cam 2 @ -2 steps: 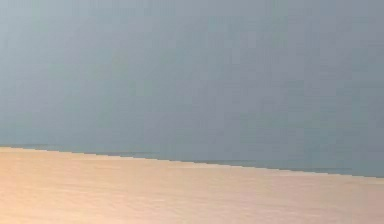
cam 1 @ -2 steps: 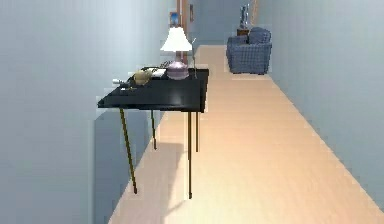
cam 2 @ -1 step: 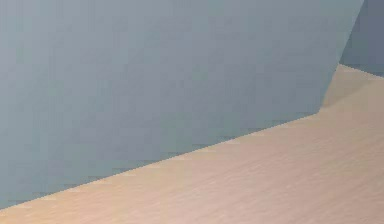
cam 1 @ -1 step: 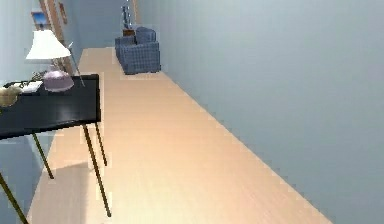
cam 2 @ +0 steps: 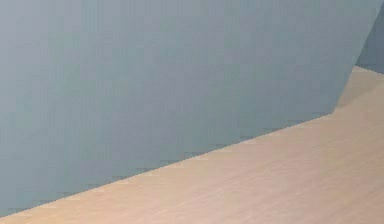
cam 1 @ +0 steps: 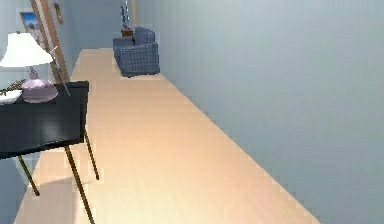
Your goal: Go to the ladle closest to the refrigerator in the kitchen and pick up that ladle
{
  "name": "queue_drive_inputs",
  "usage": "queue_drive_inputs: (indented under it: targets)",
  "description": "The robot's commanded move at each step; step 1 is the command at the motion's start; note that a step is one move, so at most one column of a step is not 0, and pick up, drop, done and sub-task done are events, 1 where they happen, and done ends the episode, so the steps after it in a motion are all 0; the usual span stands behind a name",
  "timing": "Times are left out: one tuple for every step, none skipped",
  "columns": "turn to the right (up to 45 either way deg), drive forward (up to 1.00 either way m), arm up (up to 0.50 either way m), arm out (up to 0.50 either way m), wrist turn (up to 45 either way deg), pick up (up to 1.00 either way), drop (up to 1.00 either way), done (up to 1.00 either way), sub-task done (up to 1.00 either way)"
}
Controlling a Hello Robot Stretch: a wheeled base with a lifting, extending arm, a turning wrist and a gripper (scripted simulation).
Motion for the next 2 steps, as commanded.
queue_drive_inputs:
  targets:
    - [21.0, 0.0, 0.0, 0.0, 0.0, 0.0, 0.0, 0.0, 0.0]
    - [0.0, 1.0, 0.0, 0.0, 0.0, 0.0, 0.0, 0.0, 0.0]
